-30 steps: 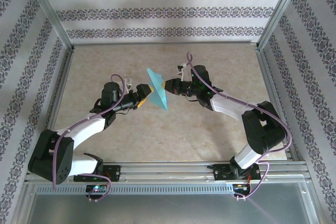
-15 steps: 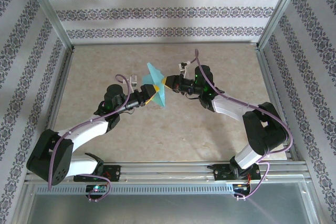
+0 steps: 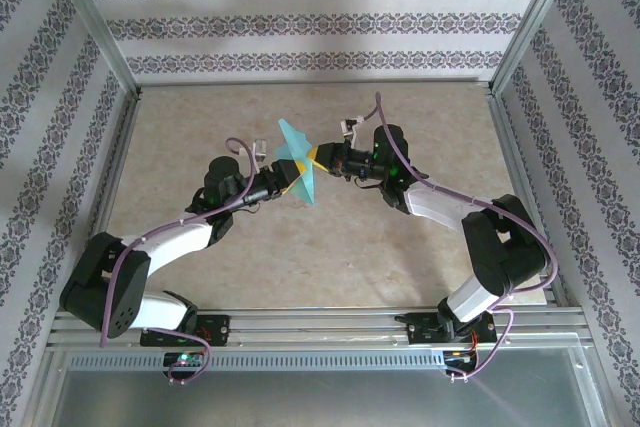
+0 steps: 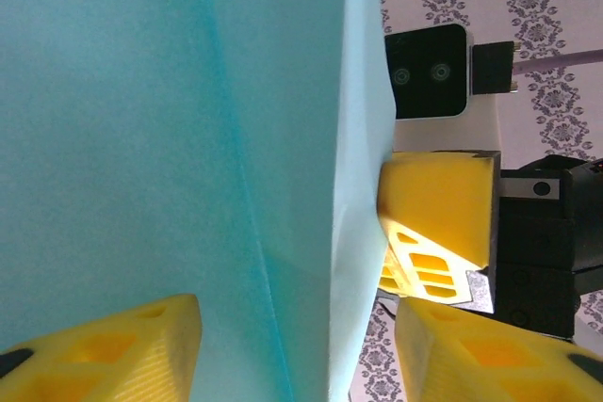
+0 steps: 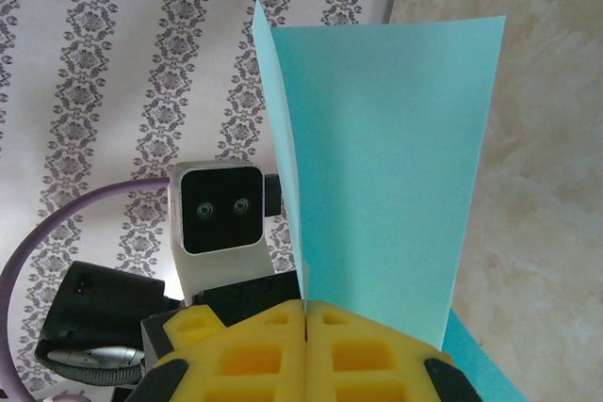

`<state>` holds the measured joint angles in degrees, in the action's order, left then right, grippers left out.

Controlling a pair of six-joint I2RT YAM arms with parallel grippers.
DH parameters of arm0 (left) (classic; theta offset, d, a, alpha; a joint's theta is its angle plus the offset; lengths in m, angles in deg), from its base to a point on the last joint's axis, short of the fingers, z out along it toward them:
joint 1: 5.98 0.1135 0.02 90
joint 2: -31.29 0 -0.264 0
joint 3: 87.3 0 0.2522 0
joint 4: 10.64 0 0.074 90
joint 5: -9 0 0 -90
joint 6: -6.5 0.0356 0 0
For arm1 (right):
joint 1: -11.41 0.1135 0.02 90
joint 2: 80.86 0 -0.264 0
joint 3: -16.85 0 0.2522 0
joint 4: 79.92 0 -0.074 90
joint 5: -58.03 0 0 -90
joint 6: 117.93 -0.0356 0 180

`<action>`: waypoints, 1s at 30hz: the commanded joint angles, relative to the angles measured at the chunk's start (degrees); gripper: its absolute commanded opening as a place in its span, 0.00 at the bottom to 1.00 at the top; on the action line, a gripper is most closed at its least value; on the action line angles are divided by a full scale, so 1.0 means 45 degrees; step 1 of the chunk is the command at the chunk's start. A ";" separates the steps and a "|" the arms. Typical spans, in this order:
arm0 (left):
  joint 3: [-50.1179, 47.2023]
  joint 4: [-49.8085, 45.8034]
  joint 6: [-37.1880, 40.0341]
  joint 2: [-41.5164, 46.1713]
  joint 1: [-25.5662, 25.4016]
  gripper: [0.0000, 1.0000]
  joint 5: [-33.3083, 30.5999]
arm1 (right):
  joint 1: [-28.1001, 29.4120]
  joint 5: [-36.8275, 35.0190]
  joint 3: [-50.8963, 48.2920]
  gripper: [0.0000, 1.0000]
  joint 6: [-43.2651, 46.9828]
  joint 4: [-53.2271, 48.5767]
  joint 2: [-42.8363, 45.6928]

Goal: Fold a paper plane with a square sheet of paper (pick it up from the middle)
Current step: Turn over the paper at the center of the table.

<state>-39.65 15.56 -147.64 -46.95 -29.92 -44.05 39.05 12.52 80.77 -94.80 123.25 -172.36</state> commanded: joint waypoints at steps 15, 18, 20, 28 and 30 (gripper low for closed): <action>0.0453 0.1797 0.0171 -0.0328 0.0022 0.26 0.0792 | 0.0225 0.0446 -0.0226 0.04 -0.0569 0.0925 -0.0198; 0.0375 0.2008 0.0018 -0.0329 0.0105 0.19 0.0812 | 0.0206 0.0474 -0.0227 0.09 -0.0626 0.0915 -0.0144; 0.0360 0.2061 -0.0043 -0.0331 0.0169 0.15 0.0813 | 0.0133 0.0448 -0.0263 0.16 -0.0628 0.0898 -0.0068; 0.0145 0.0726 0.0378 -0.0041 0.0722 0.12 0.0802 | -0.1032 -0.1037 -0.0974 0.53 0.1795 -0.1705 0.1455; 0.0236 -0.0627 0.1025 0.0338 0.0895 0.12 0.0697 | -0.1388 -0.1704 -0.1118 0.57 0.2960 -0.3085 0.2033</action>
<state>-39.02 18.16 -147.09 -47.80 -27.17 -41.56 34.59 9.63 76.61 -90.54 117.24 -167.60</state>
